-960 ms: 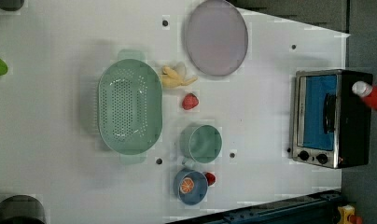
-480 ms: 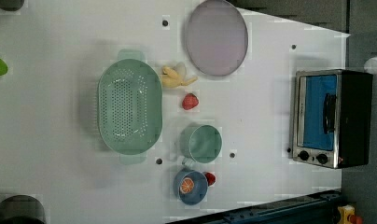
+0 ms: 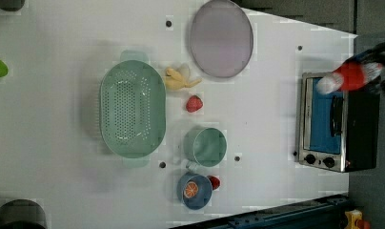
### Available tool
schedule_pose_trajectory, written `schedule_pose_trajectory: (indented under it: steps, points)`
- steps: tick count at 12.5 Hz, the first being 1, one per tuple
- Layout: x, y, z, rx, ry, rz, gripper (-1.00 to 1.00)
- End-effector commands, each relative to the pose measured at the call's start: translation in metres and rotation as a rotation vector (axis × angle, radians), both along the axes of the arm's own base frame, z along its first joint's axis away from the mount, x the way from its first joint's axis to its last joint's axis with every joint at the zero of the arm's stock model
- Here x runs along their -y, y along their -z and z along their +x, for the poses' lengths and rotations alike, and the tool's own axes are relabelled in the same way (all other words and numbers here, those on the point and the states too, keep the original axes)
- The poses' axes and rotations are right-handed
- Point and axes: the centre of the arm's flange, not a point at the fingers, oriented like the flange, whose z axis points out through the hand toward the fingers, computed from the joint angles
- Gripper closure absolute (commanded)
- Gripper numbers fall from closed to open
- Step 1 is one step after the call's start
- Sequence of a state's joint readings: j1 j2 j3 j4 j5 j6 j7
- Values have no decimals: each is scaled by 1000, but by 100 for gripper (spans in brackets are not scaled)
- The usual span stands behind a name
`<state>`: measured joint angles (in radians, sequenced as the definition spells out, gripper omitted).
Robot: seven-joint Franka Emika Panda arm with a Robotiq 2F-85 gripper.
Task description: Pick Ketchup from oven and place it on table.
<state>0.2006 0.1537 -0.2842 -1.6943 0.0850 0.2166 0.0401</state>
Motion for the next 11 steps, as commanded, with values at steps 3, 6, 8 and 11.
schedule_pose_trajectory:
  steps: [3,6,8,11]
  points:
    - [-38,74,-17,-54,-64,-15,-27]
    - [-31,136,-37,-76,-50,-21,-27]
    - [-27,176,-53,-109,-41,-28,-27]
    - [-20,233,-62,-121,-30,-53,-27]
